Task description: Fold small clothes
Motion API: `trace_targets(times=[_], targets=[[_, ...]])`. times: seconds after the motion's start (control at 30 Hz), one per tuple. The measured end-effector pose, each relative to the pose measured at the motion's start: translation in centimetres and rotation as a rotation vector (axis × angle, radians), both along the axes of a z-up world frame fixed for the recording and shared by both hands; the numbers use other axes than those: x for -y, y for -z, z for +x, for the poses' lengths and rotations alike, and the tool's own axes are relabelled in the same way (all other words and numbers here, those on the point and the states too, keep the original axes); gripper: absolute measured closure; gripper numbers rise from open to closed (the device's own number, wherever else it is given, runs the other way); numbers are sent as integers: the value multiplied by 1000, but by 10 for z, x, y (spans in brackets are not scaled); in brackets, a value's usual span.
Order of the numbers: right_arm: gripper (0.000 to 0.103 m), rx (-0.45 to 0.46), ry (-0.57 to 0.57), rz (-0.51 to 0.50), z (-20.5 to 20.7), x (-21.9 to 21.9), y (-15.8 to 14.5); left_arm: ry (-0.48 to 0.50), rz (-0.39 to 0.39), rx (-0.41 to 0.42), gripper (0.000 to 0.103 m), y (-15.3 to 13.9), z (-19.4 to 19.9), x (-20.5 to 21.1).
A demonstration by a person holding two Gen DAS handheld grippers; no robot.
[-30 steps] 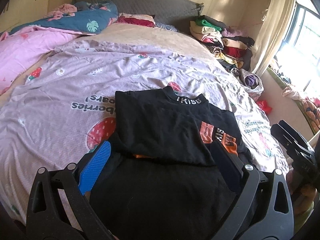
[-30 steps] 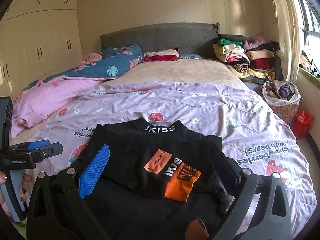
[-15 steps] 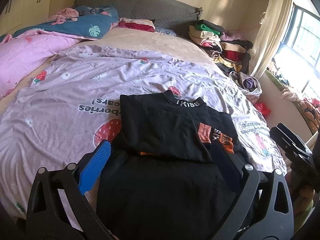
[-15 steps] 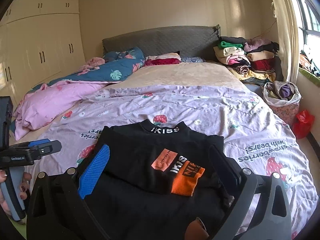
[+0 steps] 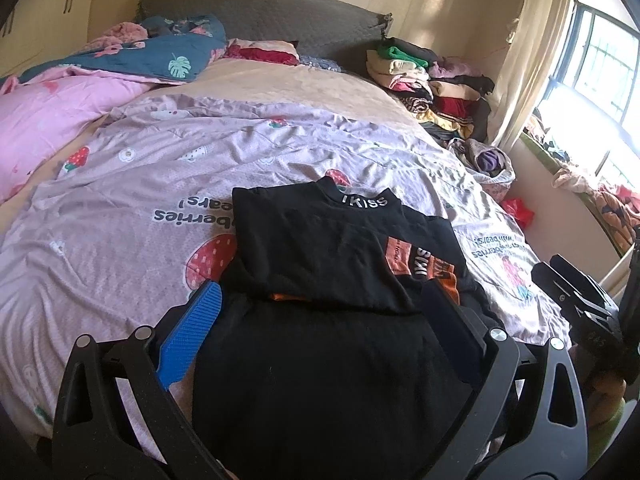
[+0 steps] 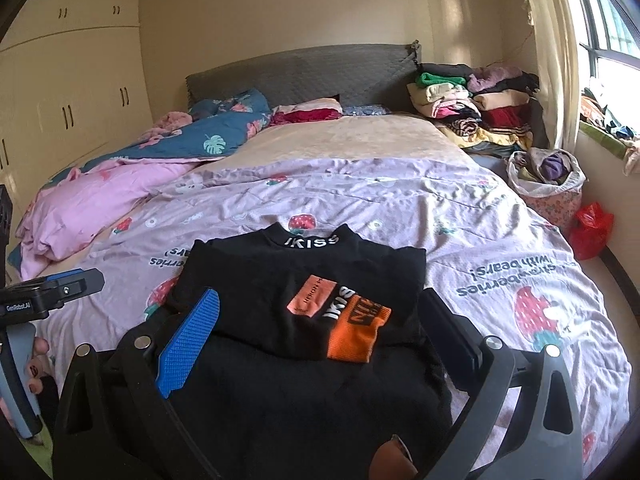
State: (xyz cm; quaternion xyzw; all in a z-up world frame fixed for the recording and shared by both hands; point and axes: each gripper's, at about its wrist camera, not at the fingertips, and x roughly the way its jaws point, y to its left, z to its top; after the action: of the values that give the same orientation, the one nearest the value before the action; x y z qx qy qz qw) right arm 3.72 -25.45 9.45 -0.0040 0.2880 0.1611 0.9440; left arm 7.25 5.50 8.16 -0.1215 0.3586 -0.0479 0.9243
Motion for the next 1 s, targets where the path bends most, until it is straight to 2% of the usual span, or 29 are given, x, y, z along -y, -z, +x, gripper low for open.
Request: trace_targets(times=[0.4,1.0], targets=[[4,-28,46,-45,-16,14,4,-7,-3,-4,9,6,-17,-12],[4,-51,36,-90,-37,10,10,-21,16,-24,9,17,-36,-43]])
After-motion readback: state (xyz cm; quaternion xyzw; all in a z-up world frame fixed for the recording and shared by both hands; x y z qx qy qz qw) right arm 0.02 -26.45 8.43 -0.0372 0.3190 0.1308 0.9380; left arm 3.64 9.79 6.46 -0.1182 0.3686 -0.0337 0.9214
